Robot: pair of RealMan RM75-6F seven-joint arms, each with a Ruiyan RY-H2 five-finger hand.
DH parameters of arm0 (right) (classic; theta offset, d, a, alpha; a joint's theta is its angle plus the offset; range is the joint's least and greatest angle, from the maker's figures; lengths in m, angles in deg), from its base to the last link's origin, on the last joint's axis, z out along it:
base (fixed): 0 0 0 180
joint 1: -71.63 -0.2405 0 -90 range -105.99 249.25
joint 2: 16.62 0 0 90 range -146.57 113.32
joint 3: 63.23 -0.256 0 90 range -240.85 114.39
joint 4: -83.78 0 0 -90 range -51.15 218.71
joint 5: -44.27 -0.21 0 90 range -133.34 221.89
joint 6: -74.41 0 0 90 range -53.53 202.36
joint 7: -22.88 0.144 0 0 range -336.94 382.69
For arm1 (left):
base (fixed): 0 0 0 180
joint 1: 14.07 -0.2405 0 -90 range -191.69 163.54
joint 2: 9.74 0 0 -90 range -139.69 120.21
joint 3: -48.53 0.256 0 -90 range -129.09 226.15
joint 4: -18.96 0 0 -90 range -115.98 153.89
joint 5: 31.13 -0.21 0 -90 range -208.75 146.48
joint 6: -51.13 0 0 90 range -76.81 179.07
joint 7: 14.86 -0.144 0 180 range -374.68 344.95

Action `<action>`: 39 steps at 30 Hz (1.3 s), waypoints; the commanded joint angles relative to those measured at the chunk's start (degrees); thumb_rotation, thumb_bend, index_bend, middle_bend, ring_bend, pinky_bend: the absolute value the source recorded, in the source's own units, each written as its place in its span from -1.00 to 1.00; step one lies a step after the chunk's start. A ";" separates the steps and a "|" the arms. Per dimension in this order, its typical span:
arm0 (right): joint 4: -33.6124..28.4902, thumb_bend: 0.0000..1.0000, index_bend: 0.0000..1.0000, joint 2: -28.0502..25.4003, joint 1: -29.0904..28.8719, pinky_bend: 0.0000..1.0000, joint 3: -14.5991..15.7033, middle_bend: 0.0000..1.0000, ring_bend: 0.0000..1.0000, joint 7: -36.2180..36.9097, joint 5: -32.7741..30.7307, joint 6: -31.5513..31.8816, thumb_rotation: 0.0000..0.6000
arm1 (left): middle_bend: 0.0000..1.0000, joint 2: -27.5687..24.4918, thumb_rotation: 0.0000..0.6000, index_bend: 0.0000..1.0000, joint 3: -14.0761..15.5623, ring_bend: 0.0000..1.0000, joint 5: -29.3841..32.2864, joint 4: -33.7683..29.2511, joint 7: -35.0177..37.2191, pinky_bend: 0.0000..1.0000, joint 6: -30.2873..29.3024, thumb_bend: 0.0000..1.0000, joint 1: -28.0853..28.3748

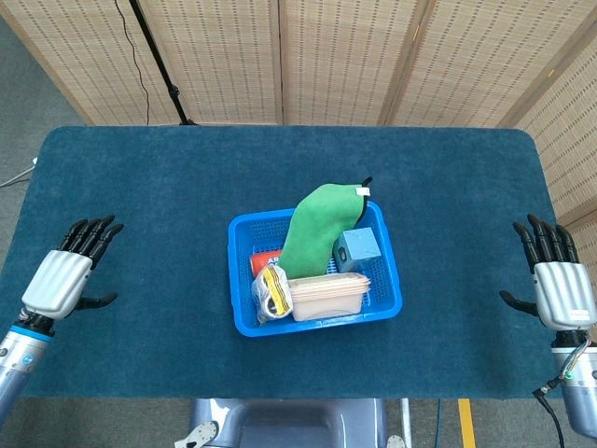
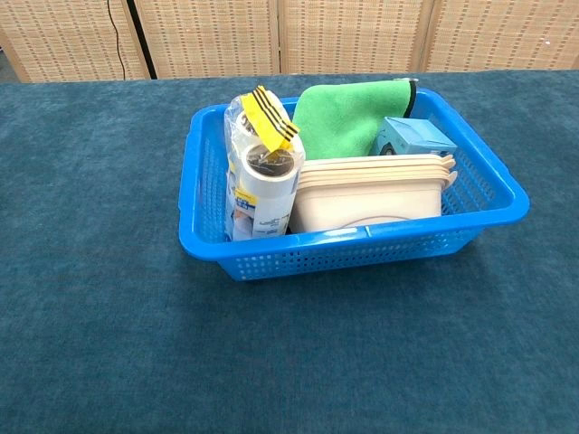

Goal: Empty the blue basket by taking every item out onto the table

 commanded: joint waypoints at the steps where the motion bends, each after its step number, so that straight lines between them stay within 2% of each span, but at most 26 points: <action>1: -0.08 -1.00 -1.00 -0.12 0.05 -1.00 -0.01 -1.00 -1.00 0.18 -0.11 -0.08 1.00 | -1.00 0.42 1.00 -1.00 0.18 -1.00 1.76 0.09 -0.75 -1.00 0.16 -0.90 -0.74; 7: -0.29 -1.00 -1.00 -0.28 0.16 -1.00 0.19 -1.00 -1.00 0.24 0.31 -0.02 1.00 | -1.00 0.43 1.00 -1.00 0.50 -1.00 -0.33 1.23 -0.25 -1.00 0.36 -0.91 -0.20; 12: -0.69 -1.00 -1.00 -0.36 0.64 -1.00 -0.08 -1.00 -1.00 -0.36 0.48 1.35 1.00 | -1.00 -1.52 1.00 -1.00 -0.83 -1.00 -10.10 1.15 -1.69 -1.00 4.92 -0.92 7.26; 15: -0.74 -1.00 -1.00 -0.06 0.76 -1.00 -0.49 -1.00 -1.00 -1.41 -0.33 1.75 1.00 | -1.00 -1.69 1.00 -1.00 -1.67 -1.00 -15.60 1.61 1.35 -1.00 9.18 -0.94 13.18; 21: -1.19 -1.00 -1.00 0.00 0.94 -1.00 -1.13 -1.00 -1.00 -2.19 -1.98 1.79 1.00 | -1.00 -1.23 1.00 -1.00 -2.68 -1.00 -20.92 2.64 5.43 -1.00 15.61 -0.94 21.88; 25: -2.07 -1.00 -1.00 0.42 1.29 -1.00 -2.02 -1.00 -1.00 -4.61 -4.72 2.33 1.00 | -1.00 -1.05 1.00 -1.00 -2.70 -1.00 -20.78 1.43 7.14 -1.00 21.08 -0.94 26.16; 31: -3.61 -1.00 -1.00 0.15 1.73 -1.00 -3.34 -1.00 -1.00 -5.60 -8.22 2.50 1.00 | -1.00 1.17 1.00 -1.00 -4.28 -1.00 -17.78 1.28 3.75 -1.00 28.84 -0.94 31.67; 35: -5.08 -1.00 -1.00 0.09 2.13 -1.00 -4.70 -1.00 -1.00 -7.18 -11.88 3.08 1.00 | -1.00 5.80 1.00 -1.00 -6.72 -1.00 -14.38 3.73 -0.62 -1.00 33.48 -0.94 36.12; 39: -5.87 -1.00 -1.00 0.21 2.16 -1.00 -5.26 -1.00 -1.00 -8.20 -13.31 3.37 1.00 | -1.00 8.44 1.00 -1.00 -7.14 -1.00 -11.62 4.91 -3.25 -1.00 36.87 -0.95 38.86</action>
